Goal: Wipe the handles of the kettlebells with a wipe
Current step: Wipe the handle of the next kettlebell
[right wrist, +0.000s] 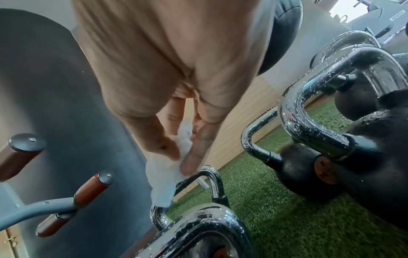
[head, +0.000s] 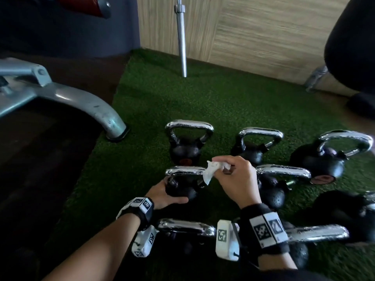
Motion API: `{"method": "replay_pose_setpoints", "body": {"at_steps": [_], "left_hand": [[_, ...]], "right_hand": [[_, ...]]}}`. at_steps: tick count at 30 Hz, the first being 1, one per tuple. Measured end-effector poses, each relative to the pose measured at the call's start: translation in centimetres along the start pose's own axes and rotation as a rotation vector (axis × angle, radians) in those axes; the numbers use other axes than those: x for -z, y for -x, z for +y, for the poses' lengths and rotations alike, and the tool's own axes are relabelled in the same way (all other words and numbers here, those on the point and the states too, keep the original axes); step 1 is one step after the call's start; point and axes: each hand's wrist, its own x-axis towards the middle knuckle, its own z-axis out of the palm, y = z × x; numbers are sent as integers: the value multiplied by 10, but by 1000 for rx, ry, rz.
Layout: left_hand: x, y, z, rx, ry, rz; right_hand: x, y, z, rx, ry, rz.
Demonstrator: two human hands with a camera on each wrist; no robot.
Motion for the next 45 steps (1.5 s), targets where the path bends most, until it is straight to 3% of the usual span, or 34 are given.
{"method": "replay_pose_setpoints", "body": {"at_steps": [4,6,10,23,30,34,38,43,45], "left_hand": [[-2,-11,-4,-45,79,-41],[-2,-17,-10,-72,103,-53],[4,-28,-16,-95,114,-97],[8,-32,-12,-146,48,-146],[5,-35,-15,-154,29,-157],[5,-34,-15,-166,21,-145],[4,-34,-16,-199,31,-147],[3,-33,-15,-251,31,-141],[3,-33,-16,-264,32,-134]], "right_hand": [[1,3,-8,-103,-90,-99],[-3,5,-11,-98,-23,-129],[-8,5,-18,-52,181,-49],[19,4,-9,-66,259,-73],[-27,-25,-7,107,183,-39],[-57,-33,-20,252,185,-132],[-64,-33,-20,161,274,-294],[-34,-39,3,59,355,-231],[-33,-36,6,119,346,-211]]}}
